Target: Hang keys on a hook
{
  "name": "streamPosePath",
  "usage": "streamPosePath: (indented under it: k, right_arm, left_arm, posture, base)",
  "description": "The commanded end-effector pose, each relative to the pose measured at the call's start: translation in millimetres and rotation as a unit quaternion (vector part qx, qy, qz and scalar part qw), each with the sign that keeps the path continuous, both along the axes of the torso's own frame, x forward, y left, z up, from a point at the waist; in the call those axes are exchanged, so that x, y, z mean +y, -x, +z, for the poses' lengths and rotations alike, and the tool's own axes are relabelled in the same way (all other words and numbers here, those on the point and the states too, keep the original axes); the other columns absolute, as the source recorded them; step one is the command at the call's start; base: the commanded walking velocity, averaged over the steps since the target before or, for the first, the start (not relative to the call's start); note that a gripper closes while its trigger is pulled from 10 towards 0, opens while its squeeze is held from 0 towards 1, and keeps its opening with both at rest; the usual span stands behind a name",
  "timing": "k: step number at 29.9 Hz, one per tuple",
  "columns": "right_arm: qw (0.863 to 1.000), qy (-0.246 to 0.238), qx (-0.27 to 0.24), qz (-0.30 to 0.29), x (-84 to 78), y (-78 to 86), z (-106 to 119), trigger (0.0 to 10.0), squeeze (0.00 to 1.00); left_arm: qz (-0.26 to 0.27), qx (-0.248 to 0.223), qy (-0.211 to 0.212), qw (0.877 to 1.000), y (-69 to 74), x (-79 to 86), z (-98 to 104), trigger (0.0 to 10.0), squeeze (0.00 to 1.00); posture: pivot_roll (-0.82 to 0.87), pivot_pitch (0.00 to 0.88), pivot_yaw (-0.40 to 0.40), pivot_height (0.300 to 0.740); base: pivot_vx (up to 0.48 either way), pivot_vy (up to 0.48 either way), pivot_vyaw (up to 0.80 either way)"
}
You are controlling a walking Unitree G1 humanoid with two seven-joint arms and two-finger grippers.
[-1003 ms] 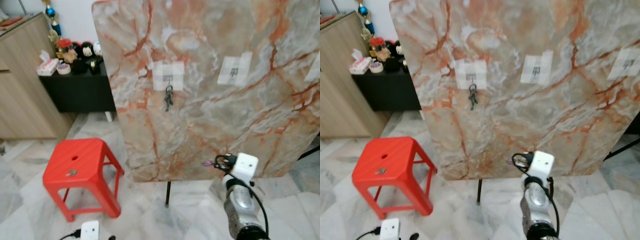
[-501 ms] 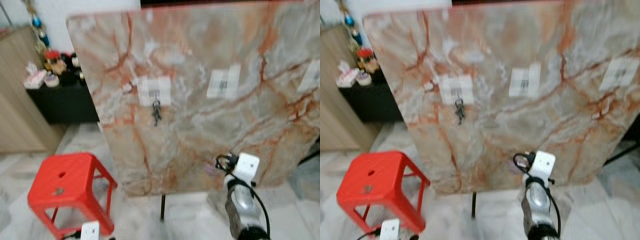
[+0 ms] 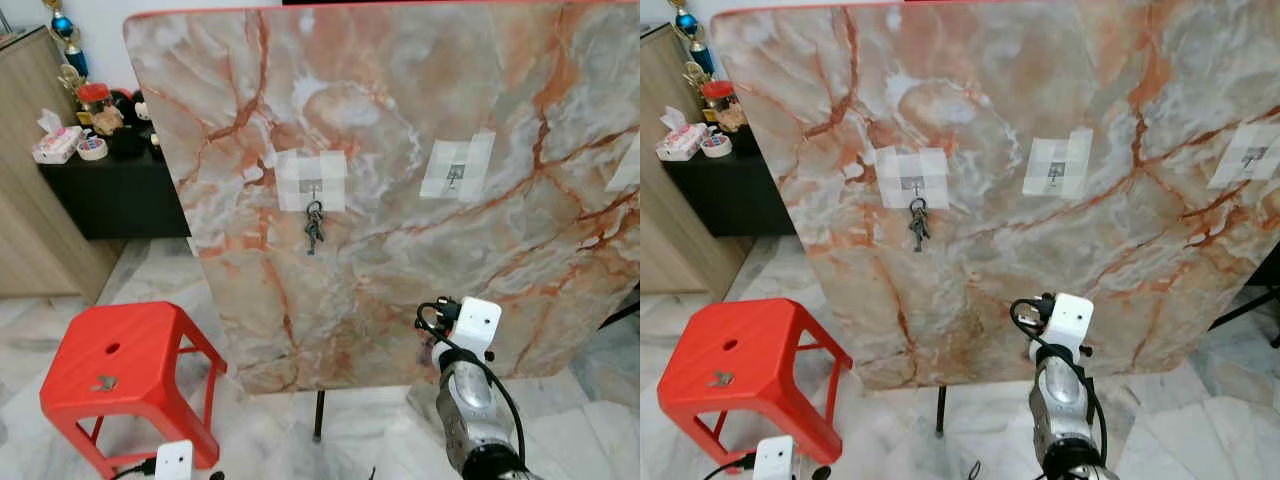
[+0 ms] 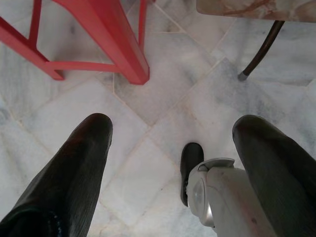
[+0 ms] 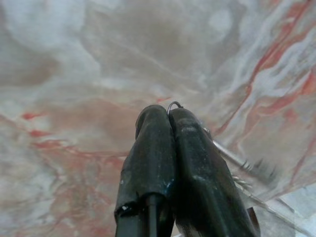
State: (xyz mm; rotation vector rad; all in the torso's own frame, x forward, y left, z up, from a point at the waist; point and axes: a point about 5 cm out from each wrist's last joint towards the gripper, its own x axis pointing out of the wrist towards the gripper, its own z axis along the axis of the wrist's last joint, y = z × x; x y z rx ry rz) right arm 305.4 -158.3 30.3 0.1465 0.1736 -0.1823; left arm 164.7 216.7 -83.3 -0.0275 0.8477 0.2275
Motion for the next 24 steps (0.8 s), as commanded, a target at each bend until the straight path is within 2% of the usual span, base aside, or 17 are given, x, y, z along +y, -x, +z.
streamPosePath:
  k: [1, 24]
  right_arm:
    - [1.000, 0.011, -0.012, 0.013, 3.2, -2.9, 4.9, 10.0, 0.00]
    - [1.000, 0.015, -0.015, 0.023, 5.4, -1.8, 3.9, 10.0, 0.00]
  left_arm:
    - [0.005, 0.016, 0.000, 1.000, 6.5, 1.4, -3.2, 10.0, 0.00]
    - [0.007, 0.020, 0.003, 1.000, 8.6, 1.7, -4.1, 10.0, 0.00]
  posture:
    - [0.03, 0.021, 0.001, 0.740]
    - [0.03, 0.024, 0.004, 0.740]
  base:
    - [0.000, 0.000, 0.00]
    - [0.000, 0.000, 0.00]
